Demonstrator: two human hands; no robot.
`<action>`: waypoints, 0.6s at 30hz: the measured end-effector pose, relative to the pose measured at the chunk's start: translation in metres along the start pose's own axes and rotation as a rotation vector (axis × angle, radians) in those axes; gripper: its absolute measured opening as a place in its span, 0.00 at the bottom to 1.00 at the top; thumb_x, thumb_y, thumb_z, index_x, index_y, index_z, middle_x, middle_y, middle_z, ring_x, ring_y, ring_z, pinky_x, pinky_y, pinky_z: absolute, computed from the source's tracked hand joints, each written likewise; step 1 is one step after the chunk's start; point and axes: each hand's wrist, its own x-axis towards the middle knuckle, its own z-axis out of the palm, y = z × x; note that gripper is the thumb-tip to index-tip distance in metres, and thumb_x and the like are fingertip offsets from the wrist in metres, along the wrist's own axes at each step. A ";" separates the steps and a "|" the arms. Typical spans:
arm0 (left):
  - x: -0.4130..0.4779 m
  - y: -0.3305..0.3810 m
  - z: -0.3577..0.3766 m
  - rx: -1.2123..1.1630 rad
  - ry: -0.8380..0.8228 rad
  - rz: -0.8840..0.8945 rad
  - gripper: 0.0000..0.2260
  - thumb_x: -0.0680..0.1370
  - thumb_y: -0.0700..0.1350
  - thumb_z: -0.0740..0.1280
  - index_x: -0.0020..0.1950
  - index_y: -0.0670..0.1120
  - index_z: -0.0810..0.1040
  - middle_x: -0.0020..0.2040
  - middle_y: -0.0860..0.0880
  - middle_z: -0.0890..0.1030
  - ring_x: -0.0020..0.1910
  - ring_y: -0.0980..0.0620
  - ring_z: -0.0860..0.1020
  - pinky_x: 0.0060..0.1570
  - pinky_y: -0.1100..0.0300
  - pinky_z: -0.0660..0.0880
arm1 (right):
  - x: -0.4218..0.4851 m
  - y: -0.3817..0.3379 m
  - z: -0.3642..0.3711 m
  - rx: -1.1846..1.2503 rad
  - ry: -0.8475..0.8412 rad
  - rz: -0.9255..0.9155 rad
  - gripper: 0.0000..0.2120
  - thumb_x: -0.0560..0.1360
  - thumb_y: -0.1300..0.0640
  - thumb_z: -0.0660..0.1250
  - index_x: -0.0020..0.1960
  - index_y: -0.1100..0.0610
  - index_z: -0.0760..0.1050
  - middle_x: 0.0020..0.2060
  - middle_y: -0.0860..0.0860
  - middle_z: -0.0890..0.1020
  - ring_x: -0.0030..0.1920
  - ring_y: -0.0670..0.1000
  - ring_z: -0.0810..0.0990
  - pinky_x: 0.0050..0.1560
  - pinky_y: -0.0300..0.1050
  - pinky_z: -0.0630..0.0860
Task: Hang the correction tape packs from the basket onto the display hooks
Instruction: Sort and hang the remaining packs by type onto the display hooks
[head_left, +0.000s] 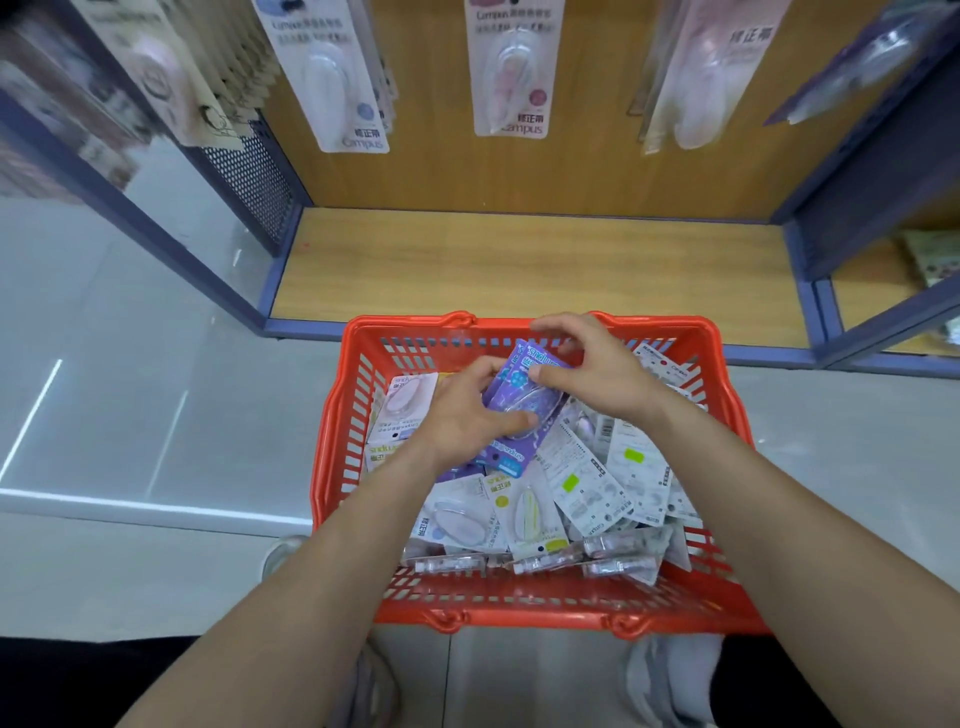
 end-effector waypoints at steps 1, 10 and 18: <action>-0.003 0.005 0.000 0.016 -0.011 0.009 0.24 0.70 0.36 0.81 0.62 0.48 0.78 0.50 0.49 0.85 0.46 0.55 0.85 0.45 0.59 0.82 | -0.005 0.000 -0.004 0.061 -0.083 0.034 0.25 0.73 0.57 0.78 0.65 0.41 0.74 0.59 0.47 0.77 0.56 0.48 0.79 0.57 0.46 0.78; -0.024 0.024 -0.010 0.126 0.065 -0.014 0.27 0.66 0.44 0.84 0.62 0.50 0.78 0.54 0.51 0.80 0.50 0.55 0.80 0.42 0.70 0.75 | -0.048 -0.010 -0.018 0.168 -0.257 0.198 0.22 0.73 0.60 0.79 0.64 0.52 0.76 0.55 0.52 0.82 0.49 0.49 0.81 0.45 0.41 0.78; -0.032 0.026 0.007 0.118 0.119 0.165 0.31 0.64 0.44 0.85 0.63 0.52 0.78 0.59 0.52 0.78 0.57 0.60 0.77 0.49 0.75 0.72 | -0.074 -0.014 -0.011 0.180 -0.352 0.250 0.13 0.73 0.55 0.78 0.55 0.53 0.79 0.51 0.50 0.83 0.45 0.46 0.83 0.43 0.40 0.77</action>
